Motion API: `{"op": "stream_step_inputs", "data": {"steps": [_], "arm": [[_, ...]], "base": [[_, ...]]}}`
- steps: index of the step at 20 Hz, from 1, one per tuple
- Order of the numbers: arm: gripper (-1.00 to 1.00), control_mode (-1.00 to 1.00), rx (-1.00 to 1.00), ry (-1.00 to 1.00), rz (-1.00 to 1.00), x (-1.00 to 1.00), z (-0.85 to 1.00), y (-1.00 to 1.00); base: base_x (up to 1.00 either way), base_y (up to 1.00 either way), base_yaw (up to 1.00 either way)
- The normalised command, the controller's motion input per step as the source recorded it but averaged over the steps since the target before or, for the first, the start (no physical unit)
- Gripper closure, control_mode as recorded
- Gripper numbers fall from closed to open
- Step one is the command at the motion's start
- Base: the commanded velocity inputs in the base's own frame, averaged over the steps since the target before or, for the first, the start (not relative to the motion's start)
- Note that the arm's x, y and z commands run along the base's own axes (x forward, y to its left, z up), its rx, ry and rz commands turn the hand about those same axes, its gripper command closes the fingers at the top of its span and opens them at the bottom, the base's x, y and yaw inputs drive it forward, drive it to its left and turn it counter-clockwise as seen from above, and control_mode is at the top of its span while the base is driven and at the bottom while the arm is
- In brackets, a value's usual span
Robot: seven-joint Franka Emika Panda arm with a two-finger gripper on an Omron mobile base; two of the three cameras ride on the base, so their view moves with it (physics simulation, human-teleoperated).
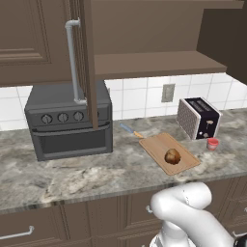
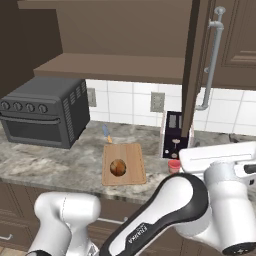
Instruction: Pick the bread, place it on the cutting board, pick the jam, place it on the counter, and close the cabinet.
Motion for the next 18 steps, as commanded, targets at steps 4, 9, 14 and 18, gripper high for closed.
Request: {"op": "stream_step_inputs", "data": {"steps": [4, 9, 14, 18], "arm": [[-1.0, -1.0, 0.0, 0.0, 0.01, -0.19, 0.1, 0.07], [-1.0, -1.0, 0.0, 0.0, 0.0, -0.19, 0.06, 0.19], [-1.0, -1.0, 0.0, 0.0, 0.0, -0.13, 0.04, 0.32], [-1.0, -1.0, 0.0, 0.0, 0.0, -0.03, 0.08, 0.23]], "base": [[0.0, 0.0, 0.0], [0.0, 0.0, 0.0], [0.0, 0.0, 0.0], [0.0, 0.0, 0.0]]}}
